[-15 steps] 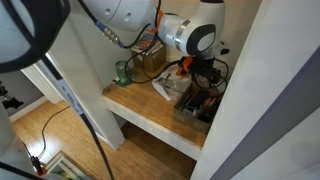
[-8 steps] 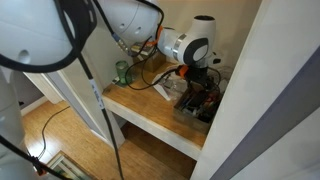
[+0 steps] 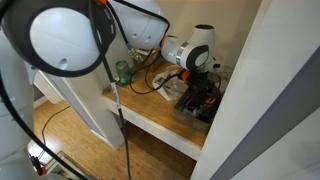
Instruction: Remove the black object from the box
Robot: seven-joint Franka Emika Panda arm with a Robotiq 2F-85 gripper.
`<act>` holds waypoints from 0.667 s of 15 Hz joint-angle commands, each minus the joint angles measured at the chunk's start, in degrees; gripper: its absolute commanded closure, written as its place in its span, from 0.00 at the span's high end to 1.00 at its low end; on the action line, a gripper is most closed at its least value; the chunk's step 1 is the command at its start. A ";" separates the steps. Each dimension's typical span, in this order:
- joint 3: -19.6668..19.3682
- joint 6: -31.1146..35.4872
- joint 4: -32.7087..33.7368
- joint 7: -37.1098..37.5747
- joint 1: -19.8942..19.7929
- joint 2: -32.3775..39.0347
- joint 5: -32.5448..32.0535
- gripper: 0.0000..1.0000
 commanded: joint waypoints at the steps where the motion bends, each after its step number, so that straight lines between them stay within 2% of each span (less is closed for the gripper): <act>1: 0.26 1.47 3.45 0.82 -0.19 3.19 -2.05 1.00; 10: -0.09 0.92 7.33 1.13 -0.04 7.90 -3.52 1.00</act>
